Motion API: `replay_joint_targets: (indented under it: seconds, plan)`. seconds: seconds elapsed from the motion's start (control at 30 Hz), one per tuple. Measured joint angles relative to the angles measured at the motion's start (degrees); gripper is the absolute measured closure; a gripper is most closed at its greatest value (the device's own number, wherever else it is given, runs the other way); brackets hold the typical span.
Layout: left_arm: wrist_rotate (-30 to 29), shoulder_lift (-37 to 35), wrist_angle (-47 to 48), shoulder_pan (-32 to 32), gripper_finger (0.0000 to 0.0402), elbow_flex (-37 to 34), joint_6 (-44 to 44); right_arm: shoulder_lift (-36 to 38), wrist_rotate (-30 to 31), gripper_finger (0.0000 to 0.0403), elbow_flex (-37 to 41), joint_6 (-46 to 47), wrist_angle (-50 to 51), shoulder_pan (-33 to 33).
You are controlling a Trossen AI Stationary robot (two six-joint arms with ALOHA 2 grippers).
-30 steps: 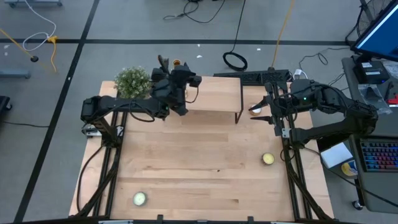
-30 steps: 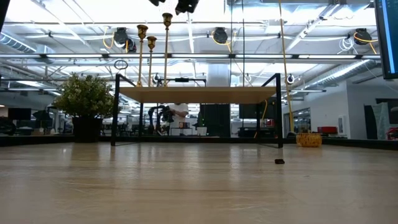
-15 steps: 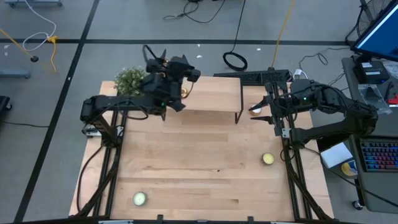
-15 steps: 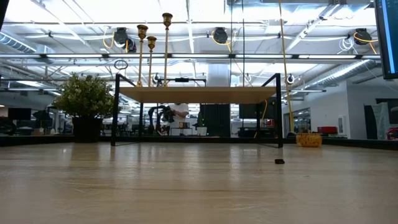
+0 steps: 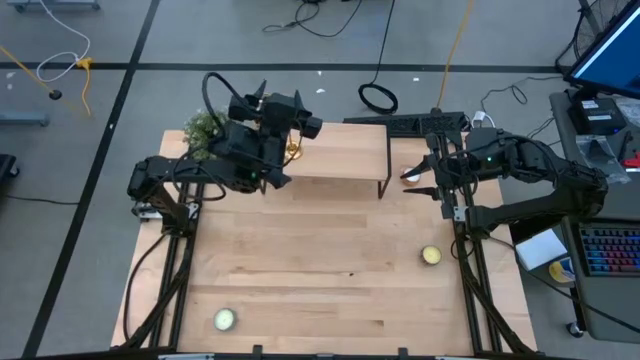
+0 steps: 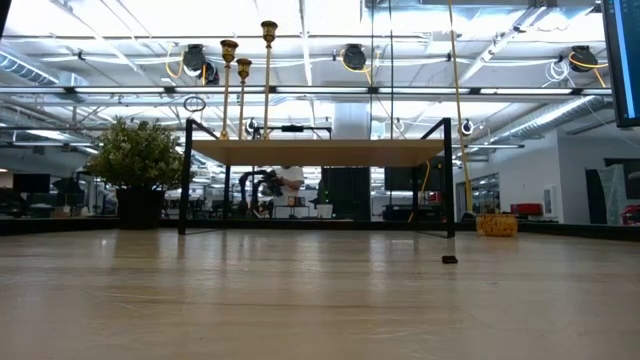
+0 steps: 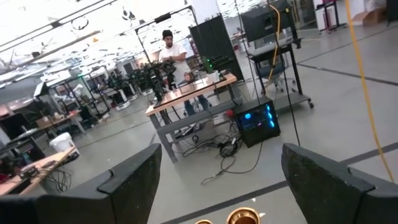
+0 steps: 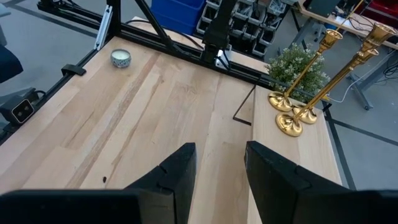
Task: Pick & Place candle stick holders
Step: Put the orange scented candle on the shelf
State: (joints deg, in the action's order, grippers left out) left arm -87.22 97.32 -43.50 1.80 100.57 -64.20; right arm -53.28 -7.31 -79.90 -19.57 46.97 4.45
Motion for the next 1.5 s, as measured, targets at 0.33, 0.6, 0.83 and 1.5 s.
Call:
replay_joint_targets:
  seconds: [0.33, 0.6, 0.83, 1.5]
  plan:
    - [-0.1, 0.0, -0.1, 0.9, 0.0075, 0.0, 0.3, 0.0, -0.2, 0.0273, 0.0, 3.5, 0.0, 0.0]
    - [-1.4, 0.0, 1.2, 1.1, 0.0075, 0.0, 14.1, 0.0, -0.2, 0.0273, 0.0, 5.4, 0.0, 0.0]
    - [-2.8, 0.0, 3.1, 3.4, 0.0075, -0.1, 22.9, 0.0, -0.2, 0.0273, 0.0, 5.4, 0.0, 0.0]
    - [-2.8, 0.0, 6.1, 21.0, 0.0075, -0.1, 18.1, 0.0, 0.0, 0.0273, 0.0, 8.7, 11.1, 0.0]
